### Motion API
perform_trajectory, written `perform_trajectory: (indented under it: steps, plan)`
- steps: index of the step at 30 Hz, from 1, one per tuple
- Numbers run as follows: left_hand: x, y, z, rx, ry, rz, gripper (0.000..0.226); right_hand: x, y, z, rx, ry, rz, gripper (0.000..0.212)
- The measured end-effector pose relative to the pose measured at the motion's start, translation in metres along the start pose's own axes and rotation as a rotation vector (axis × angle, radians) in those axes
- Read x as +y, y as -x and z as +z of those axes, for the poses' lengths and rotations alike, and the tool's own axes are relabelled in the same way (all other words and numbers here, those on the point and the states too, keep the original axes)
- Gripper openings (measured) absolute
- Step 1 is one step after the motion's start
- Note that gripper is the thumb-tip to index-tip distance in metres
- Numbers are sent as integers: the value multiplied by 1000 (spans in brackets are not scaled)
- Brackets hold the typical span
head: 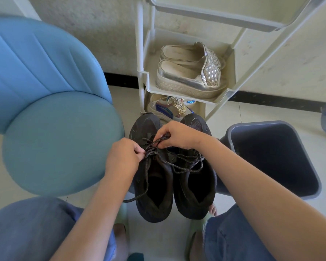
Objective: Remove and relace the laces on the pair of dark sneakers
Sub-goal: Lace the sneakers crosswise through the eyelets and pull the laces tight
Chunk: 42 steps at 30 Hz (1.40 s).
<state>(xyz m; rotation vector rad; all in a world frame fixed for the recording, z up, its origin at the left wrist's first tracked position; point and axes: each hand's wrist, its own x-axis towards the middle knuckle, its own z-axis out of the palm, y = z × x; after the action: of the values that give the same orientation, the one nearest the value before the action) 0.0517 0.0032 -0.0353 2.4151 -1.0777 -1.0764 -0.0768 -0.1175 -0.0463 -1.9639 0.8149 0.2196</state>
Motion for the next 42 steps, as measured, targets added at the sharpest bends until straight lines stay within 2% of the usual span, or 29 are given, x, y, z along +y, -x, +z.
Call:
perform_trajectory:
  steps: [5, 9, 13, 22, 29, 33, 38, 42]
  plan:
    - [-2, 1, 0, 13, 44, -4, 6, 2, -2, 4, 11, 15, -16, 14]
    - [-3, 1, 0, 25, 87, 10, 10, 4, -5, 6, 33, 48, -26, 12]
    - [-3, -1, 0, 70, 165, 45, 10, 4, -4, 6, 2, 57, 2, 4]
    - [1, -5, 5, 118, 154, 121, 12, 3, -2, 2, -5, 18, 16, 3]
    - [2, -3, 10, 144, 129, 130, 13, 6, -3, 2, -6, -25, -13, 16]
    - [0, -3, 8, 111, 205, 129, 16, 7, -4, 6, 37, -27, -36, 17]
    - [-6, -4, -4, 2, 100, 67, 13, 7, -4, 7, 30, -7, 0, 8]
    - [-7, -5, 0, 7, 76, 37, 16, 6, -5, 11, 31, 77, 44, 13]
